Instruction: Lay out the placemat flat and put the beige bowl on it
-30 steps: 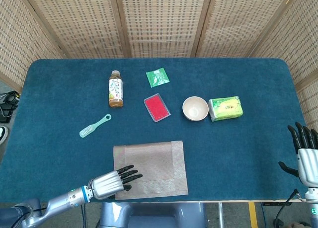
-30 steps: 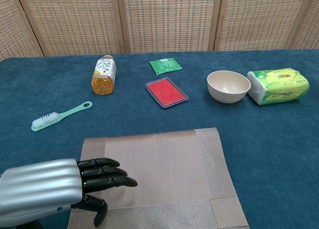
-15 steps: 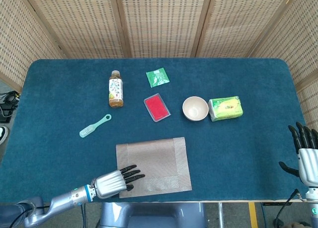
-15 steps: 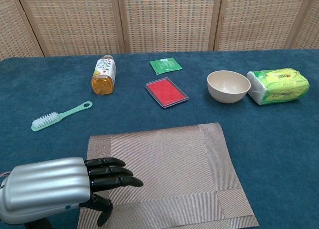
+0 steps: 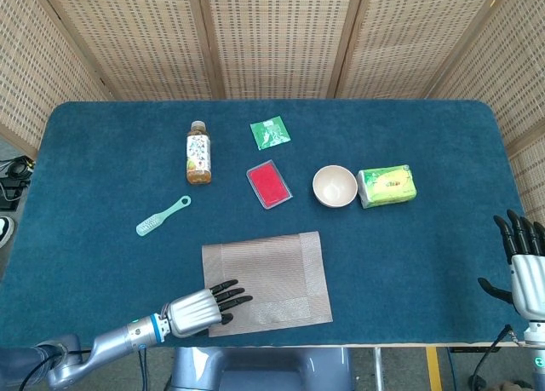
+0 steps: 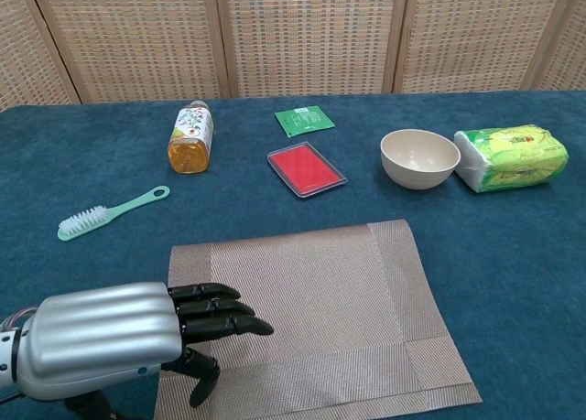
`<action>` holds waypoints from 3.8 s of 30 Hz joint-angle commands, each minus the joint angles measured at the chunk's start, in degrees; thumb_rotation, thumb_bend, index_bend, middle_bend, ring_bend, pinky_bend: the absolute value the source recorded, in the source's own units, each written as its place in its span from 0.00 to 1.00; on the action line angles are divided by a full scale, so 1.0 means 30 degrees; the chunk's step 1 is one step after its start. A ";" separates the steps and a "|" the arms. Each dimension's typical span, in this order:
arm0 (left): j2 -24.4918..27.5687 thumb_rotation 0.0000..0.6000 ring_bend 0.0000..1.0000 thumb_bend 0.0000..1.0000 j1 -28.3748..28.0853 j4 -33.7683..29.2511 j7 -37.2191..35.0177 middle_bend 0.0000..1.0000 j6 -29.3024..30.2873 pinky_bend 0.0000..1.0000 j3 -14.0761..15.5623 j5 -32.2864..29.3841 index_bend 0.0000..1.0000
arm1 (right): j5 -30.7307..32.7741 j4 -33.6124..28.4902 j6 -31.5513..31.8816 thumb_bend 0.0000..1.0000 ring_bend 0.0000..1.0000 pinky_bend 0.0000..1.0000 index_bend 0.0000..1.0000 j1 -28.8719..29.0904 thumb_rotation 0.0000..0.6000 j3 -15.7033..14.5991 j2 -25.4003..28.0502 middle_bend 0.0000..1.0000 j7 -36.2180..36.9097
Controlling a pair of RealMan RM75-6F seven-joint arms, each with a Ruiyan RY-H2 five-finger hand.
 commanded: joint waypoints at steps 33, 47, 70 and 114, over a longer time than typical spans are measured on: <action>-0.0190 1.00 0.00 0.52 -0.0540 0.0914 -0.0978 0.00 0.1717 0.00 -0.3870 -0.3591 0.78 | -0.0178 -0.0021 -0.0030 0.00 0.00 0.00 0.03 0.0013 1.00 -0.0112 0.0042 0.00 0.0160; -0.1203 1.00 0.00 0.53 -0.3076 0.6647 -0.0785 0.00 -0.3228 0.00 -0.9368 -1.1185 0.79 | 0.0060 0.0092 -0.0364 0.00 0.00 0.00 0.03 0.0160 1.00 -0.0121 -0.0164 0.00 -0.0211; 0.2150 1.00 0.00 0.00 -0.0735 0.1391 0.1784 0.00 -0.0514 0.00 -1.1575 -1.5697 0.00 | -0.0160 0.0524 -0.0895 0.00 0.00 0.00 0.03 0.0514 1.00 -0.0419 -0.0817 0.00 -0.1030; 1.0121 1.00 0.00 0.00 0.6868 -1.0987 0.4092 0.00 0.5694 0.00 -0.8695 -1.6321 0.00 | -0.6642 0.4787 -1.1422 0.00 0.00 0.00 0.12 1.0831 1.00 -0.2065 -0.8478 0.00 -0.2287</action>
